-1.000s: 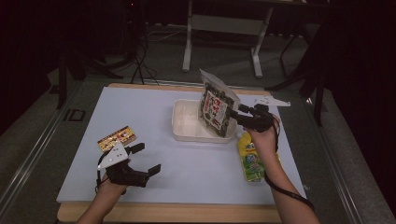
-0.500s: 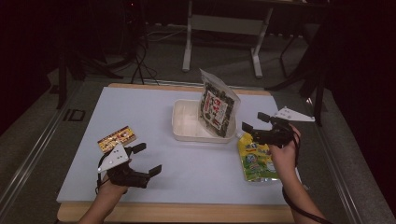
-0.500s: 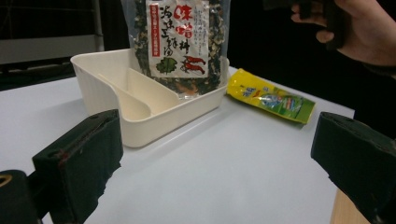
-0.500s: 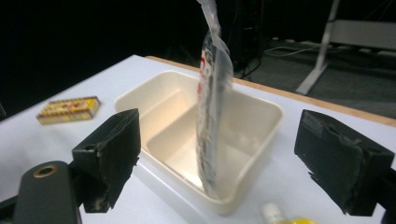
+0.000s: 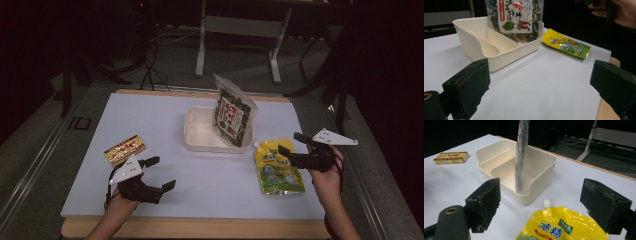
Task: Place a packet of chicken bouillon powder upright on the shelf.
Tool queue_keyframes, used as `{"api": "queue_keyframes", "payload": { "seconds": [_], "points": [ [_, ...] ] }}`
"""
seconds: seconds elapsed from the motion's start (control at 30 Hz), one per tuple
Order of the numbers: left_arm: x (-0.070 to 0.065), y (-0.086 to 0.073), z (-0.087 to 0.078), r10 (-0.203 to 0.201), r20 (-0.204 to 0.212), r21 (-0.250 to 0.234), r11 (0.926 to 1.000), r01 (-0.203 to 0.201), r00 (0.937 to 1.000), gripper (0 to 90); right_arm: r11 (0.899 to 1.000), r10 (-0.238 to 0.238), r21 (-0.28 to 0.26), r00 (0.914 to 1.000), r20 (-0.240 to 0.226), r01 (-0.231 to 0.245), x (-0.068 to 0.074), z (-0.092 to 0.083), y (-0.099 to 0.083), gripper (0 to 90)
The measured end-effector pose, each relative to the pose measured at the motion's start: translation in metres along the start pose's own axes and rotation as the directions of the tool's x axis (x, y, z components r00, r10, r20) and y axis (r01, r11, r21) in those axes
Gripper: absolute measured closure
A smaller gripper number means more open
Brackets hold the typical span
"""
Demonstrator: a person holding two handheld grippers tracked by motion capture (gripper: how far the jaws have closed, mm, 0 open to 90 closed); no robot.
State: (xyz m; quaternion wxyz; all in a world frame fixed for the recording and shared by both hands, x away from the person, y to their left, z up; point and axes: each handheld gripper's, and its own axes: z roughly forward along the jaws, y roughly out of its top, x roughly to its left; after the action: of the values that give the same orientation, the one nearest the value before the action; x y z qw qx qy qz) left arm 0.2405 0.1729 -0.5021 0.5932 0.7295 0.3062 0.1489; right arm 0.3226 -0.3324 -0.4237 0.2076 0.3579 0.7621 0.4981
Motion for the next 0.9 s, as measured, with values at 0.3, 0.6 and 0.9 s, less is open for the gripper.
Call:
{"api": "queue_keyframes", "payload": {
  "seconds": [0.3, 0.6, 0.9],
  "points": [
    [-0.006, -0.003, 0.006, -0.011, 0.03, 0.059, 0.9982, 0.009, 0.9995, 2.6, 0.999, -0.02, 0.034, 0.9997, 0.016, 0.019, -0.017, -0.003, -0.009, 14.0],
    [-0.006, -0.004, 0.007, -0.023, 0.011, 0.056, 0.9982, 0.023, 0.9997, 2.3, 0.994, 0.064, 0.092, 0.9979, -0.009, -0.062, -0.045, 0.012, -0.021, 9.5],
    [-0.007, -0.004, 0.007, -0.024, 0.016, 0.061, 0.9979, 0.023, 0.9996, 2.3, 0.974, 0.016, 0.225, 0.9964, 0.083, -0.035, -0.066, 0.033, -0.035, 19.8]
  ]
}}
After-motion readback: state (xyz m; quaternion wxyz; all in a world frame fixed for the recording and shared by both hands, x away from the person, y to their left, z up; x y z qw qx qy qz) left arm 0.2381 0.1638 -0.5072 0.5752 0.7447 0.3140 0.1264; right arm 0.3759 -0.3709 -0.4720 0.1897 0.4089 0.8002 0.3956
